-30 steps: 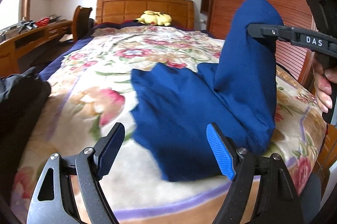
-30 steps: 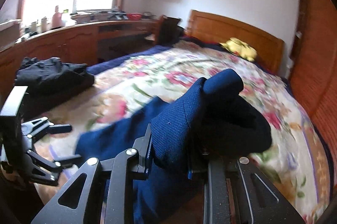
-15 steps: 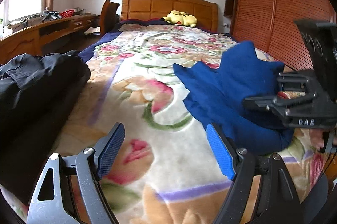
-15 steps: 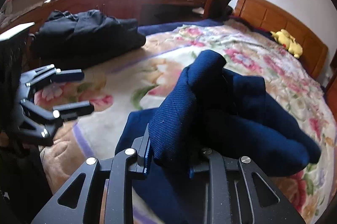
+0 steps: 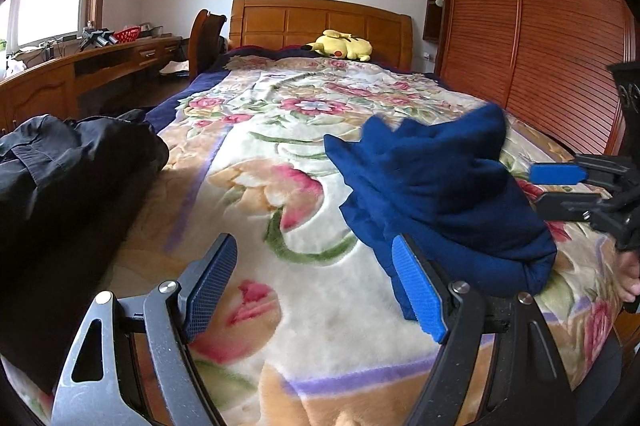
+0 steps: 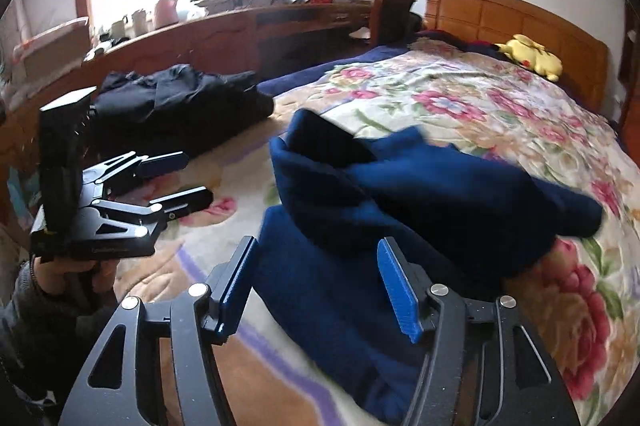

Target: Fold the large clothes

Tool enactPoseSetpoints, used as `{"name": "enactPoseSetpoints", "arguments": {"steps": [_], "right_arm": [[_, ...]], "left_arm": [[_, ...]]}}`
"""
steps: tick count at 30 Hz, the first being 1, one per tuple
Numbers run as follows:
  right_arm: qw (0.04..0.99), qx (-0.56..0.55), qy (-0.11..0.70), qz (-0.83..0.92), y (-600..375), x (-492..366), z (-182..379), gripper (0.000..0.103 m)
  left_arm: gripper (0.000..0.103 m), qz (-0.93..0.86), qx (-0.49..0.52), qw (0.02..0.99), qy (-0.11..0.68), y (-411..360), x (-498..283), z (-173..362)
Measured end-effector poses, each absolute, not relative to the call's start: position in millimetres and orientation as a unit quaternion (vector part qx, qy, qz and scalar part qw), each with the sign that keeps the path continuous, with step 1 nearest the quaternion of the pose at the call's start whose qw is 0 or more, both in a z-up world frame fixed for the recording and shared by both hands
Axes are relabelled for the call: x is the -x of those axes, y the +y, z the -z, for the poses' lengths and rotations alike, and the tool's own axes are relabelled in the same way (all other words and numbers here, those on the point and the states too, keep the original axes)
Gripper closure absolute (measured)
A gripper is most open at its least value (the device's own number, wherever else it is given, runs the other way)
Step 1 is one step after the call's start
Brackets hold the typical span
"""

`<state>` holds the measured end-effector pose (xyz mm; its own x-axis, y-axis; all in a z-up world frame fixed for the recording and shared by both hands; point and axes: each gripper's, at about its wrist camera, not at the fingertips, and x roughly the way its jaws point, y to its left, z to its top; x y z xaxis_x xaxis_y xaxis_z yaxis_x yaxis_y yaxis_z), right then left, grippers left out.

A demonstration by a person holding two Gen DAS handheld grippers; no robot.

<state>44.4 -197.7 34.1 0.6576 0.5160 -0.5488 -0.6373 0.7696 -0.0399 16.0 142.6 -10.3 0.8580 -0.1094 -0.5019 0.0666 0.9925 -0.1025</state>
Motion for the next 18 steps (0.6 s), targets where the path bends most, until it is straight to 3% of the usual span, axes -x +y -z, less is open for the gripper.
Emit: {"name": "enactPoseSetpoints", "arguments": {"steps": [18], "right_arm": [[0.939, 0.092, 0.271, -0.192, -266, -78, -2, 0.040]], "left_arm": [[0.022, 0.079, 0.048, 0.968, 0.234, 106, -38, -9]]}}
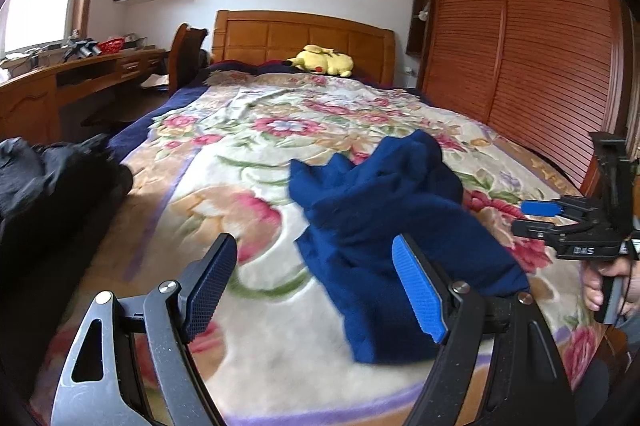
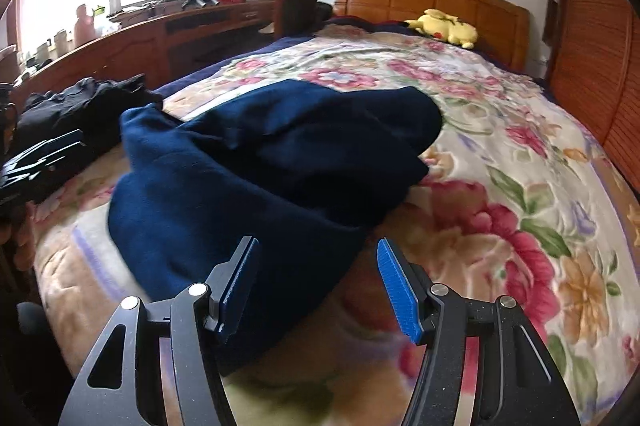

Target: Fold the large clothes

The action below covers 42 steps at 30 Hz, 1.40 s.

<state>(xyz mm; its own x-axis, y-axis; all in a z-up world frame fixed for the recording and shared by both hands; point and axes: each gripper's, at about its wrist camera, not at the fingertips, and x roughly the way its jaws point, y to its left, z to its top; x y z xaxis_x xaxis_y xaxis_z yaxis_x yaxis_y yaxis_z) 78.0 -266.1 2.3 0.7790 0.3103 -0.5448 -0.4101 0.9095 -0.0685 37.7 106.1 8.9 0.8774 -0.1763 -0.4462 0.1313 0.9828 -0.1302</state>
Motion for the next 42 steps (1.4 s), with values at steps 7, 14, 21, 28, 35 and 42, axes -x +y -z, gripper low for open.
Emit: {"name": "enactPoseSetpoints", "arguments": {"steps": [7, 14, 21, 28, 35, 42], "right_arm": [[0.942, 0.101, 0.268, -0.175, -265, -131, 6, 0.040], [0.940, 0.079, 0.285, -0.168, -268, -199, 22, 0.039], [0.933, 0.000, 0.301, -0.198, -286, -244, 38, 0.021], [0.916, -0.034, 0.315, -0.245, -285, -256, 39, 0.059], [0.943, 0.057, 0.232, -0.229, -241, -236, -24, 0.089], [0.938, 0.105, 0.263, -0.200, -194, -259, -24, 0.089]], "left_arm": [[0.027, 0.099, 0.034, 0.971, 0.215, 84, -61, -28], [0.051, 0.122, 0.026, 0.960, 0.249, 72, -80, -14], [0.061, 0.121, -0.006, 0.949, 0.291, 66, -78, 8], [0.067, 0.126, -0.005, 0.943, 0.309, 70, -75, 17], [0.076, 0.119, 0.003, 0.942, 0.313, 75, -71, 17], [0.083, 0.122, 0.005, 0.941, 0.317, 79, -65, 19]]}}
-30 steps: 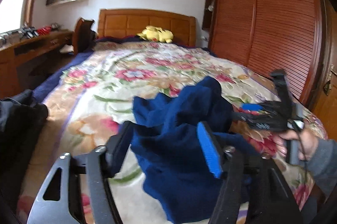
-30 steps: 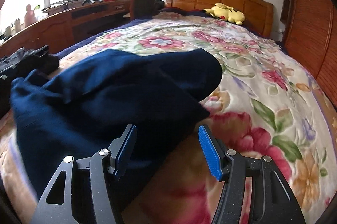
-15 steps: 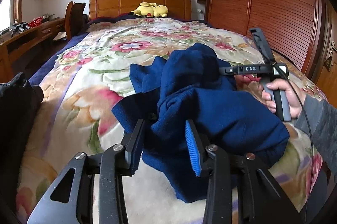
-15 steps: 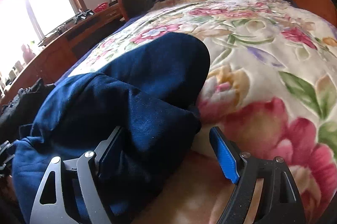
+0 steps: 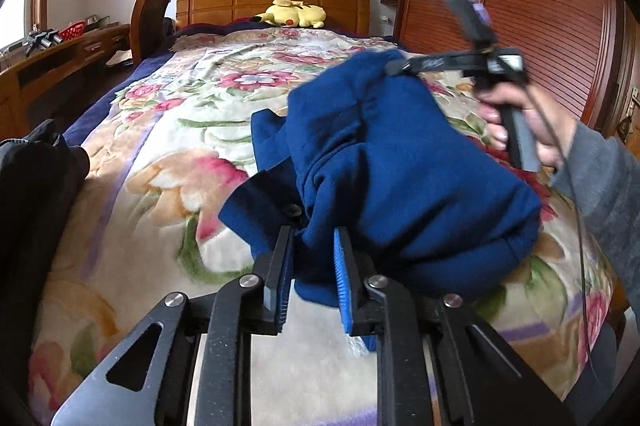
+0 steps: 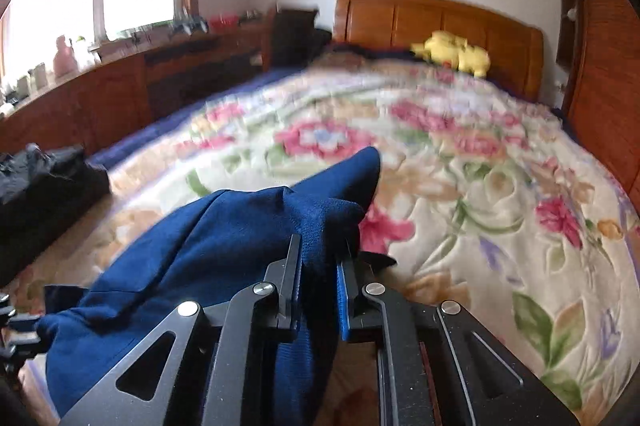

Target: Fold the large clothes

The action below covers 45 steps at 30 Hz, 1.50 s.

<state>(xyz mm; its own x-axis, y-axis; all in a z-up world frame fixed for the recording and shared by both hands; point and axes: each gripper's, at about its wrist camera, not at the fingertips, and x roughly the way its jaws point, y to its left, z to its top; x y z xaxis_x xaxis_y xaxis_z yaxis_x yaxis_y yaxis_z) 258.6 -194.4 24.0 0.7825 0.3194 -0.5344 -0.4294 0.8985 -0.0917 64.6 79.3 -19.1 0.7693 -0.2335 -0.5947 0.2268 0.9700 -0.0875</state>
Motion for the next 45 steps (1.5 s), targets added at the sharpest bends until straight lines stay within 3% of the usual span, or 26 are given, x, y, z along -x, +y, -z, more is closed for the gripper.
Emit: {"name": "enactPoseSetpoints", "arguments": {"steps": [3, 6, 11, 13, 14, 16, 22, 42, 45], "right_arm": [[0.931, 0.135, 0.284, -0.187, -179, -265, -4, 0.088], [0.931, 0.123, 0.293, -0.182, -183, -271, 5, 0.080], [0.929, 0.083, 0.313, -0.179, -201, -276, 11, 0.041], [0.929, 0.065, 0.315, -0.183, -209, -279, 14, 0.032], [0.928, 0.058, 0.317, -0.185, -213, -277, 16, 0.031], [0.928, 0.047, 0.318, -0.189, -219, -280, 22, 0.029], [0.934, 0.021, 0.291, -0.205, -222, -281, 38, 0.027], [0.910, 0.000, 0.336, -0.243, -223, -301, 53, 0.028], [0.906, -0.001, 0.337, -0.255, -221, -302, 56, 0.037]], "left_arm": [[0.086, 0.127, -0.002, 0.940, 0.318, 77, -60, 20], [0.087, 0.128, -0.005, 0.940, 0.317, 77, -56, 19], [0.086, 0.123, 0.007, 0.941, 0.317, 84, -49, 17], [0.080, 0.123, 0.004, 0.940, 0.318, 82, -48, 18], [0.070, 0.123, 0.002, 0.940, 0.318, 80, -47, 20], [0.060, 0.124, -0.005, 0.940, 0.318, 75, -45, 23], [0.060, 0.122, -0.005, 0.938, 0.324, 67, -43, 29], [0.060, 0.121, 0.008, 0.927, 0.355, 51, -45, 40], [0.060, 0.131, 0.009, 0.923, 0.360, 48, -46, 43]]}}
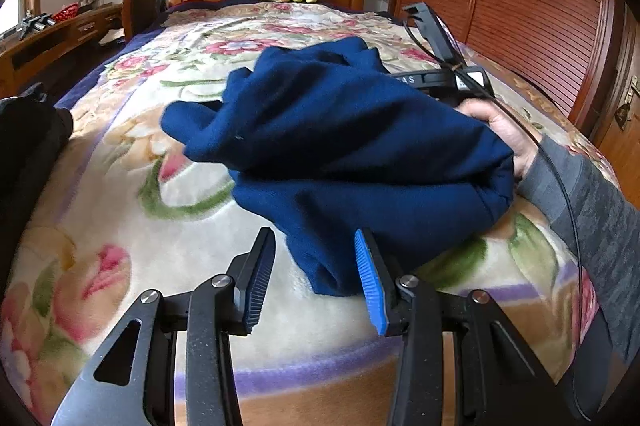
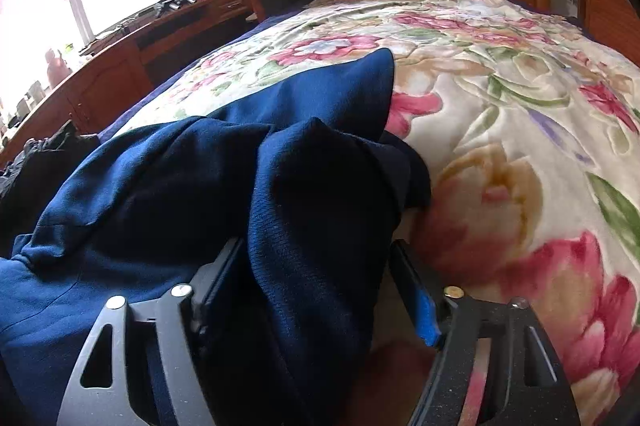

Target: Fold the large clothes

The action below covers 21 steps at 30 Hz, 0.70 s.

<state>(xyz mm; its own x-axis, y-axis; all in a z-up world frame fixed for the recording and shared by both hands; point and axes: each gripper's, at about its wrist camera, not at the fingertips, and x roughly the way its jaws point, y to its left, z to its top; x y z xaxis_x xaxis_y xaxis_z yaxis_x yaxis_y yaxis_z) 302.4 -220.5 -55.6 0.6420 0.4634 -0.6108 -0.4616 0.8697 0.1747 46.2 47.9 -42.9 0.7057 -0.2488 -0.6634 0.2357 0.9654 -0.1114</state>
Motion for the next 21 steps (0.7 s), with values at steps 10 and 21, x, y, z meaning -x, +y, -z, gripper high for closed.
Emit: {"name": "enactPoseSetpoints", "arguments": {"steps": [10, 21], "right_arm": [[0.905, 0.001, 0.334, -0.265, -221, -304, 57, 0.048], [0.914, 0.017, 0.297, -0.277, -220, -277, 38, 0.090]], "left_arm": [[0.072, 0.149, 0.008, 0.920, 0.363, 42, -48, 44], [0.097, 0.160, -0.002, 0.925, 0.345, 42, -39, 35]]}}
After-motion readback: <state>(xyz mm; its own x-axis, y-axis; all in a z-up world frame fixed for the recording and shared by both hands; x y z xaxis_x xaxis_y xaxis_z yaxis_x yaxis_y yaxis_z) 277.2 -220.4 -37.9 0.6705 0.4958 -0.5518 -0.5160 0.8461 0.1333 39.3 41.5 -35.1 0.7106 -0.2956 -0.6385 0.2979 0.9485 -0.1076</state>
